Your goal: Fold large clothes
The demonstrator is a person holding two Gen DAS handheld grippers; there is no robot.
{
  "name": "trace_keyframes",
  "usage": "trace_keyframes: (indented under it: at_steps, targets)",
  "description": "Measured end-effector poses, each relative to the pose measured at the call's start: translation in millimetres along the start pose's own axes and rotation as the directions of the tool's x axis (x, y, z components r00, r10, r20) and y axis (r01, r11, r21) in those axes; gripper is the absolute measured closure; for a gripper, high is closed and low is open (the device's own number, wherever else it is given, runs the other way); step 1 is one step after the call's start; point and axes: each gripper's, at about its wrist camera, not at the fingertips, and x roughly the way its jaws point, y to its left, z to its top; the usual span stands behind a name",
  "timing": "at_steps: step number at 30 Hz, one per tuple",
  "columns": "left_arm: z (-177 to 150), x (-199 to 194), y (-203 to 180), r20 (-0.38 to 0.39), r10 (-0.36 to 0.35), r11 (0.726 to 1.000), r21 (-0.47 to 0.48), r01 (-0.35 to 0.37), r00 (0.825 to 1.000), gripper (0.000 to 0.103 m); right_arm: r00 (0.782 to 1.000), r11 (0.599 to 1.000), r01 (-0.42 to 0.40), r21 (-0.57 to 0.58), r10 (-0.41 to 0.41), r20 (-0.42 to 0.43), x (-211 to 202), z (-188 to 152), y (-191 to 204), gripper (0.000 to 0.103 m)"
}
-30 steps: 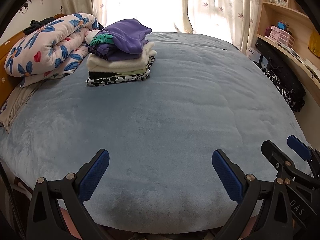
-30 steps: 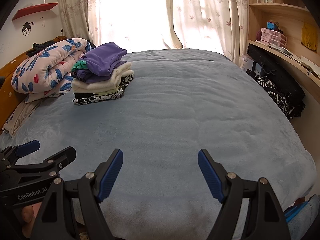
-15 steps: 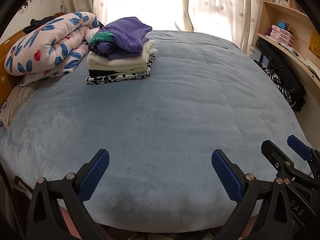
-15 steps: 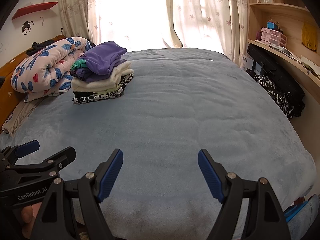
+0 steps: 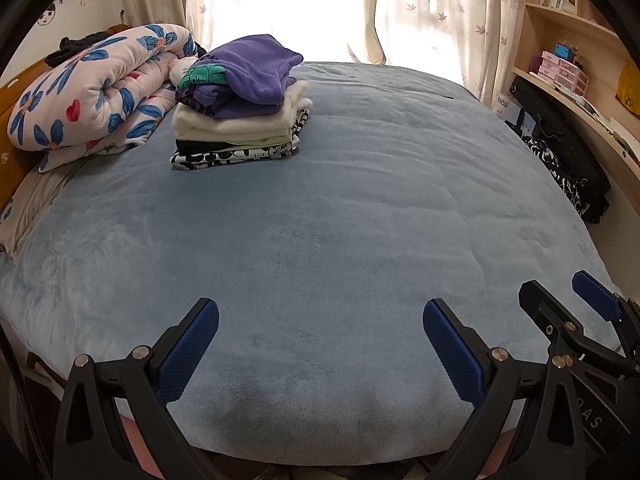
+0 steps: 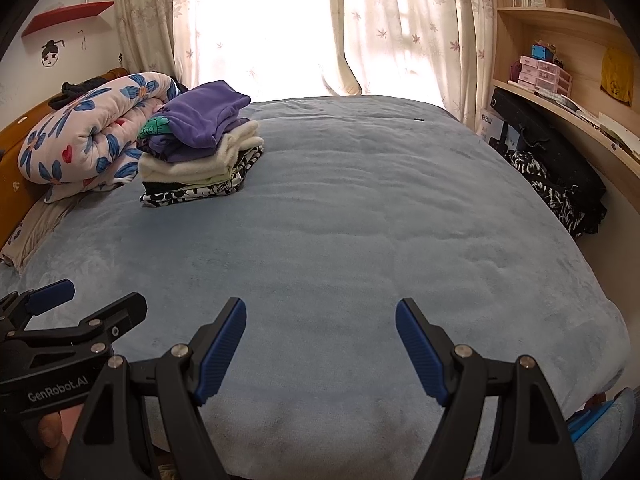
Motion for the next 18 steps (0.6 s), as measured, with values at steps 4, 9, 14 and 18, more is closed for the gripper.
trace_keyframes:
  at_steps: [4, 9, 14, 18]
  targets:
    - [0.5, 0.8, 0.6, -0.004, -0.001, 1.000, 0.000, 0.001, 1.000, 0.002, 1.000, 1.000, 0.002, 0.000, -0.002, -0.001, -0.6, -0.8, -0.3, 0.025]
    - [0.1, 1.0, 1.1, -0.006, -0.003, 1.000, -0.002, 0.003, 1.000, 0.002, 1.000, 1.000, 0.001, -0.001, -0.001, 0.000, -0.6, -0.3, 0.1, 0.025]
    - [-0.7, 3.3, 2.7, -0.011, -0.006, 1.000, -0.005, 0.006, 1.000, 0.002, 1.000, 1.000, 0.001, -0.001, -0.001, -0.002, -0.6, -0.1, 0.5, 0.025]
    - [-0.7, 3.6, 3.0, -0.011, -0.006, 1.000, -0.005, 0.006, 1.000, 0.002, 1.000, 1.000, 0.003, -0.001, -0.003, -0.002, -0.8, 0.1, 1.2, 0.025]
